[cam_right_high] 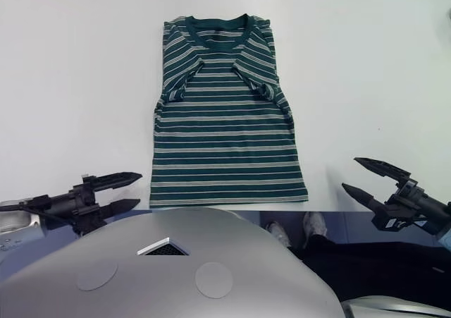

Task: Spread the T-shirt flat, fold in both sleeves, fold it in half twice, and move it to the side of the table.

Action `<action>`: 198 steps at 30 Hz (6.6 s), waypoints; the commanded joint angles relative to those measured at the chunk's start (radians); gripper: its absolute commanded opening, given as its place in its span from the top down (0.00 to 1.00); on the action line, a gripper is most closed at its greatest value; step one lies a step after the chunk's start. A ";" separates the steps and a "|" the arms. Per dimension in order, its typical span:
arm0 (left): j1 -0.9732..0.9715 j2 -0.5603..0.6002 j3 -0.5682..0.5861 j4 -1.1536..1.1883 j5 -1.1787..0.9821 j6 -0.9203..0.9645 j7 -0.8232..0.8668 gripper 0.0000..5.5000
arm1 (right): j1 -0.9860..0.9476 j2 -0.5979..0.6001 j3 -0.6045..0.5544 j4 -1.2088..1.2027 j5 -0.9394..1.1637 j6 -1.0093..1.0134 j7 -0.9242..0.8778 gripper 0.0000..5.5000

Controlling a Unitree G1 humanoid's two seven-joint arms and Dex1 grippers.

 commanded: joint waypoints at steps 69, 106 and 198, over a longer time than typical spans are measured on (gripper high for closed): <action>-0.302 0.096 -0.633 0.478 0.442 0.324 0.178 1.00 | -0.160 0.136 0.405 -0.343 0.062 0.307 0.000 1.00; -0.197 0.335 -0.199 -0.224 -0.174 0.352 -0.297 0.41 | 0.008 0.177 0.361 -0.571 0.087 0.450 -0.007 1.00; -1.321 0.194 -0.483 0.260 -1.176 1.607 -0.945 1.00 | -1.208 -0.020 0.691 -0.707 0.960 1.986 1.153 1.00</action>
